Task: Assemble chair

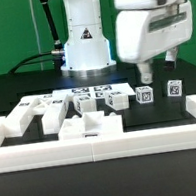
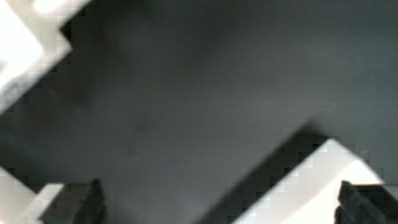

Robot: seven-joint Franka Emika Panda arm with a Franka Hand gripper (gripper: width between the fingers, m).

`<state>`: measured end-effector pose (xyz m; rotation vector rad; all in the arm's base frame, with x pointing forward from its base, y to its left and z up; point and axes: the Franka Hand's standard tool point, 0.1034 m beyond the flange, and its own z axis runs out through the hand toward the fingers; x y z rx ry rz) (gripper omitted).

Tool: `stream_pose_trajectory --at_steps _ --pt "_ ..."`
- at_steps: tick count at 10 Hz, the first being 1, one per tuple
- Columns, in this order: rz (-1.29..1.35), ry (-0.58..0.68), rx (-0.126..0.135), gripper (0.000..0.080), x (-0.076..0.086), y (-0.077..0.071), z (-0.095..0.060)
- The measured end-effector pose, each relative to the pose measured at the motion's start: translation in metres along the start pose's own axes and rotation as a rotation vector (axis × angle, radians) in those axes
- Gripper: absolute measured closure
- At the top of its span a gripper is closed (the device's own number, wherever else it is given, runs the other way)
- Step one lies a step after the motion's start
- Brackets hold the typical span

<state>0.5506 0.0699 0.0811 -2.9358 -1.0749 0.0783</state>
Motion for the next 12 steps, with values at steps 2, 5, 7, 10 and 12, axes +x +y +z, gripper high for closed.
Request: stream_pose_trajectory --at_steps 2,5,7,10,12 --pt "0.067 0.008 -0.014 0.0150 -0.006 0.023 -0.004" --pt "0.259 0.007 -0.011 0.0150 -0.004 0.019 -0.003" --pt "0.414 0.011 -0.004 0.0150 -0.005 0.020 -0.002" --pt "0.583 0.019 -0.019 0.0150 -0.014 0.063 0.008" --pt "0.683 0.038 0.002 0.0150 -0.014 0.065 0.013"
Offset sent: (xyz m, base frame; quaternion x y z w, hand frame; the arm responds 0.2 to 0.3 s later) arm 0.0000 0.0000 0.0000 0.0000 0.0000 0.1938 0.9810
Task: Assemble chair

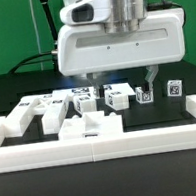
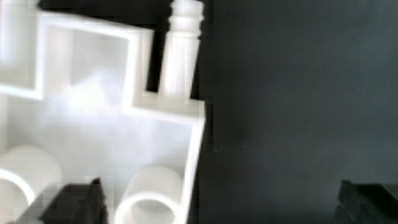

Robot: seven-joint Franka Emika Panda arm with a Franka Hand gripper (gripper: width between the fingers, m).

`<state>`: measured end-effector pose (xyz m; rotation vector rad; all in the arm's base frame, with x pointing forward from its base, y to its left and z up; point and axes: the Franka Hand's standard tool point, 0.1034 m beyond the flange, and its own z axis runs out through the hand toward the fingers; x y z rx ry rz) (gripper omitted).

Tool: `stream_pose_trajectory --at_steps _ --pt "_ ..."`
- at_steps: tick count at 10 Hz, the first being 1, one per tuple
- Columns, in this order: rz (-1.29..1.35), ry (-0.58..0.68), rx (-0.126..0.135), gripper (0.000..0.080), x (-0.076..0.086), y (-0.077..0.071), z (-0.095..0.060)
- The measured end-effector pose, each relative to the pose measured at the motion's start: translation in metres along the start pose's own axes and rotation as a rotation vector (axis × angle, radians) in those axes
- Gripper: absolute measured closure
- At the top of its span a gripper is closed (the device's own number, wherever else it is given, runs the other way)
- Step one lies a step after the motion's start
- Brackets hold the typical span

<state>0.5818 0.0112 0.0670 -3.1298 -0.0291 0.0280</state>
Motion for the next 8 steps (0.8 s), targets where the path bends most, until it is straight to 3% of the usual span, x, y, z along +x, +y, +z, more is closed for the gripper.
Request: stream_pose_trajectory --at_steps 3,8 --pt "-0.007 -0.003 -0.001 0.0150 -0.001 0.001 0.002" --pt "-0.025 -0.010 -0.018 0.0150 0.010 0.023 0.032"
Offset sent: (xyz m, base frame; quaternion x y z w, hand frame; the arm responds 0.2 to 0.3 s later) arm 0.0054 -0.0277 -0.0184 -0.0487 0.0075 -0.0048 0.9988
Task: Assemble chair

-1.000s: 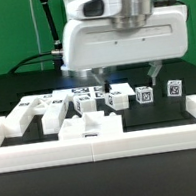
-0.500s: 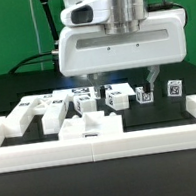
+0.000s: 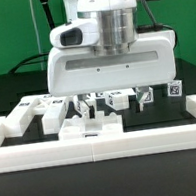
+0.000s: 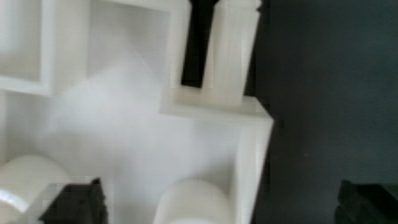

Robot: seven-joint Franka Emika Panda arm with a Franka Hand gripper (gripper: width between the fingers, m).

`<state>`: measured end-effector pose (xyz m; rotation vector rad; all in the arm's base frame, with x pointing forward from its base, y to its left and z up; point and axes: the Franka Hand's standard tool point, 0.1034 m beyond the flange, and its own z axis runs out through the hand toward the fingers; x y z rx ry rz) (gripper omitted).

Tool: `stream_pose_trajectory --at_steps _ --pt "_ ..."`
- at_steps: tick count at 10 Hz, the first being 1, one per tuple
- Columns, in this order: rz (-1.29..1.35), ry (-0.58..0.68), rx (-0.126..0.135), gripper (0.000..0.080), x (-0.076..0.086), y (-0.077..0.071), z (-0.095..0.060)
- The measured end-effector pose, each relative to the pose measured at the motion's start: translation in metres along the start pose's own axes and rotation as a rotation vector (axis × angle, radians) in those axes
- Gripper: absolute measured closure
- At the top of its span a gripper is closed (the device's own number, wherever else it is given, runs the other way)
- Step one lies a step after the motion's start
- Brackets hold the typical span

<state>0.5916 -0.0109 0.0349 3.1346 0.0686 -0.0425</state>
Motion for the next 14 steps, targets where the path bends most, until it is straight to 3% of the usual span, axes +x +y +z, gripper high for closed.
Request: stream_pose_trajectory --at_steps 5,6,7,10,14 --pt "-0.002 -0.010 -0.003 0.0150 -0.006 -0.001 0.025" --pt "-0.003 -0.011 -0.003 0.0284 -0.006 -0.001 0.025" --pt "-0.003 -0.011 -0.003 0.0284 -0.006 -0.001 0.025" --pt "-0.003 -0.011 -0.002 0.0728 -0.006 -0.001 0.025" --pt "-0.004 -0.011 -0.002 0.0766 -0.006 -0.002 0.025"
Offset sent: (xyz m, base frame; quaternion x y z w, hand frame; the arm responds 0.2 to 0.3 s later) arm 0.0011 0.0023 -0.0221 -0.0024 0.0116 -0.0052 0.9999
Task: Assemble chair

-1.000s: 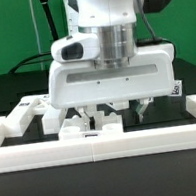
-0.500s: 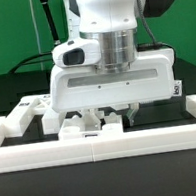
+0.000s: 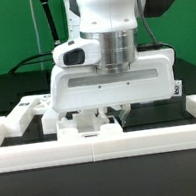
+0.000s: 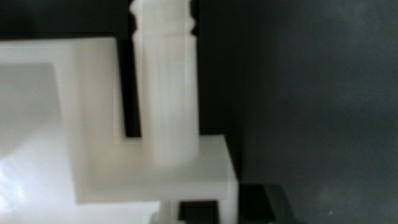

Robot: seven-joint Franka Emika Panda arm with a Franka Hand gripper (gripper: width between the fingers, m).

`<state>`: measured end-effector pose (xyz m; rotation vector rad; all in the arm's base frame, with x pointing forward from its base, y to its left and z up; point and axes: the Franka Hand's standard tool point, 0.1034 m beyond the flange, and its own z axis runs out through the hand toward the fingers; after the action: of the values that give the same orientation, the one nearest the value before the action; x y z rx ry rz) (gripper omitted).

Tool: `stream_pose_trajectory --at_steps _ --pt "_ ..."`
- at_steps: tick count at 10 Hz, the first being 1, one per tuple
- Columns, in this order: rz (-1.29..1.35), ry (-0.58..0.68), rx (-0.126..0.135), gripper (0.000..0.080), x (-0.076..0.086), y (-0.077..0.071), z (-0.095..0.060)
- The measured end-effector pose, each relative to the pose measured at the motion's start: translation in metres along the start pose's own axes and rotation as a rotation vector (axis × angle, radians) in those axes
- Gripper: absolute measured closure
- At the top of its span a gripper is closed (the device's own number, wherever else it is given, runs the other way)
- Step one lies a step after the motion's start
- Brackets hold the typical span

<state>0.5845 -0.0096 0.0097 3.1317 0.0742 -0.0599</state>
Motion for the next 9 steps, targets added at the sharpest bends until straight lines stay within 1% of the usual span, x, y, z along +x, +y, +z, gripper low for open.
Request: stream_pose_trajectory --at_steps 3,4,5,8,9 --pt "0.000 0.000 0.000 0.0766 0.000 0.000 0.000" --pt "-0.004 0.000 0.000 0.0765 0.000 -0.003 0.000" --pt "-0.003 0.001 0.005 0.0765 0.001 -0.021 0.000" --pt "-0.026 0.001 0.013 0.0765 0.004 -0.057 -0.001" --pt "-0.036 0.002 0.015 0.0765 0.004 -0.066 -0.001"
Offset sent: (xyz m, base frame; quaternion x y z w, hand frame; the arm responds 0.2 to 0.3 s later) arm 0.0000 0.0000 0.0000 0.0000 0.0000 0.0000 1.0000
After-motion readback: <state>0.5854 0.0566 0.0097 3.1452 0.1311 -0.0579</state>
